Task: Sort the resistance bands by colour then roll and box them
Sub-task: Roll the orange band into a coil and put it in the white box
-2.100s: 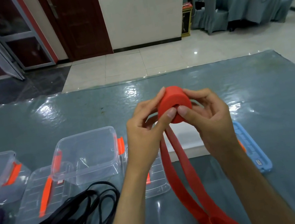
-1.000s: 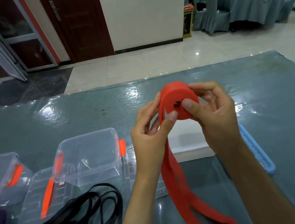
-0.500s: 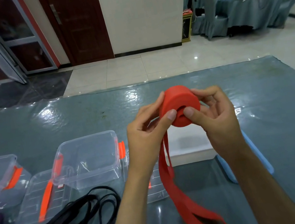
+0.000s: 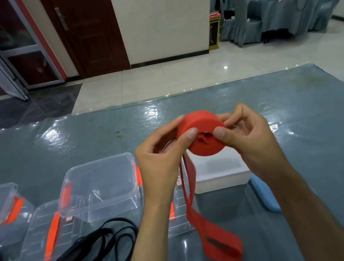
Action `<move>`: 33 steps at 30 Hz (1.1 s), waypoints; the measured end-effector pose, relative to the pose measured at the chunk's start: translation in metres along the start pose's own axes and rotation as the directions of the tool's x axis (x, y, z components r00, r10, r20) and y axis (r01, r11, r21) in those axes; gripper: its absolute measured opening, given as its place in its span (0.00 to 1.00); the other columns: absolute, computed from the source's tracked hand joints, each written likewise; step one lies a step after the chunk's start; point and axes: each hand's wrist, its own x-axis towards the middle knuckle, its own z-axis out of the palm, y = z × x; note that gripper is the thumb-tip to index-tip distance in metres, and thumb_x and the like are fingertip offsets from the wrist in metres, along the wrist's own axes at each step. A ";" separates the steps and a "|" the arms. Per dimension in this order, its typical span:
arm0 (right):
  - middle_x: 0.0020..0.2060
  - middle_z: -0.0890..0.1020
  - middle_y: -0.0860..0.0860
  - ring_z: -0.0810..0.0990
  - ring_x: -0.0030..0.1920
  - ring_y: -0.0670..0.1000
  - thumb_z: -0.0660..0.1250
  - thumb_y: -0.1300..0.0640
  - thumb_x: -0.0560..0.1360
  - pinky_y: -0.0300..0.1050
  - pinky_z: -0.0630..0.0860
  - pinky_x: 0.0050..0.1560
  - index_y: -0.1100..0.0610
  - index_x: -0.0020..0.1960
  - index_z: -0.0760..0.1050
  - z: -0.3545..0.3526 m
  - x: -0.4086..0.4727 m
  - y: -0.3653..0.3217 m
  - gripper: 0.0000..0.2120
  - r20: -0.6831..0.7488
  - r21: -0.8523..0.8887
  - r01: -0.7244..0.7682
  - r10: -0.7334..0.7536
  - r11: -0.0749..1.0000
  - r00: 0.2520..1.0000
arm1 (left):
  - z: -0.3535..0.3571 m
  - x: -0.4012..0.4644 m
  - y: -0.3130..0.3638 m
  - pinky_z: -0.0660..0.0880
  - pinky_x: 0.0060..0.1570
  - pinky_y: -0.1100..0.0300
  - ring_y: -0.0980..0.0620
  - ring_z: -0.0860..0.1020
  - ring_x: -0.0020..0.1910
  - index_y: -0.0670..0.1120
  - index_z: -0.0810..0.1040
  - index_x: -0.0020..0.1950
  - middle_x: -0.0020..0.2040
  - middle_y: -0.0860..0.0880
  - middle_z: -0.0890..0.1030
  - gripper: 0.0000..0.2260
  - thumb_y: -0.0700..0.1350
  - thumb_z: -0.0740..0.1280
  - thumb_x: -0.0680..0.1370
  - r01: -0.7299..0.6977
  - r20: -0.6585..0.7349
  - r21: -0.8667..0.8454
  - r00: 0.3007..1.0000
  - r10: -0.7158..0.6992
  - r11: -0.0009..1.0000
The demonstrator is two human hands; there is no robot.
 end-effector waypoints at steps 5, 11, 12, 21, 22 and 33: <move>0.53 0.87 0.55 0.87 0.55 0.59 0.84 0.49 0.67 0.57 0.85 0.55 0.46 0.55 0.83 0.006 -0.001 -0.003 0.19 -0.062 -0.040 0.058 -0.061 0.998 0.996 | -0.004 0.000 -0.007 0.79 0.58 0.62 0.48 0.84 0.61 0.48 0.88 0.59 0.60 0.43 0.85 0.15 0.47 0.78 0.74 0.021 0.029 0.002 0.999 -0.021 1.000; 0.48 0.88 0.57 0.87 0.48 0.55 0.80 0.63 0.69 0.46 0.84 0.46 0.57 0.47 0.71 -0.002 -0.003 0.009 0.18 0.064 0.027 -0.110 0.108 0.994 0.992 | -0.018 0.007 -0.004 0.81 0.53 0.62 0.51 0.86 0.52 0.52 0.89 0.59 0.54 0.46 0.88 0.21 0.52 0.84 0.67 0.045 0.126 0.078 0.991 -0.054 0.996; 0.48 0.88 0.57 0.88 0.47 0.55 0.81 0.63 0.68 0.45 0.83 0.45 0.56 0.48 0.72 -0.003 -0.005 0.008 0.19 0.074 0.006 -0.116 0.115 0.993 0.991 | -0.017 0.007 -0.003 0.81 0.51 0.63 0.52 0.87 0.50 0.54 0.89 0.57 0.52 0.47 0.88 0.20 0.52 0.85 0.66 0.048 0.089 0.082 0.995 -0.055 0.996; 0.59 0.87 0.56 0.86 0.61 0.57 0.81 0.55 0.68 0.45 0.82 0.59 0.47 0.66 0.80 0.006 -0.006 0.004 0.27 0.048 0.070 -0.041 0.038 0.997 0.998 | -0.018 0.007 -0.001 0.79 0.56 0.62 0.51 0.85 0.56 0.48 0.87 0.57 0.55 0.47 0.85 0.19 0.48 0.82 0.68 0.115 0.214 0.102 0.968 -0.134 0.988; 0.59 0.86 0.56 0.85 0.61 0.57 0.80 0.55 0.68 0.46 0.81 0.59 0.51 0.65 0.80 0.006 -0.006 0.004 0.26 0.072 0.056 -0.080 0.076 0.995 0.995 | -0.021 0.008 0.000 0.78 0.57 0.61 0.50 0.85 0.56 0.49 0.88 0.55 0.55 0.47 0.84 0.18 0.48 0.82 0.67 0.089 0.216 0.123 0.970 -0.114 0.988; 0.44 0.86 0.54 0.85 0.45 0.52 0.81 0.48 0.65 0.45 0.82 0.44 0.51 0.51 0.80 0.018 -0.008 0.010 0.19 -0.089 0.106 -0.152 0.161 0.983 0.983 | -0.015 0.004 -0.008 0.81 0.52 0.64 0.53 0.86 0.54 0.49 0.86 0.60 0.54 0.47 0.87 0.23 0.47 0.84 0.66 0.188 0.203 0.107 0.957 -0.206 0.976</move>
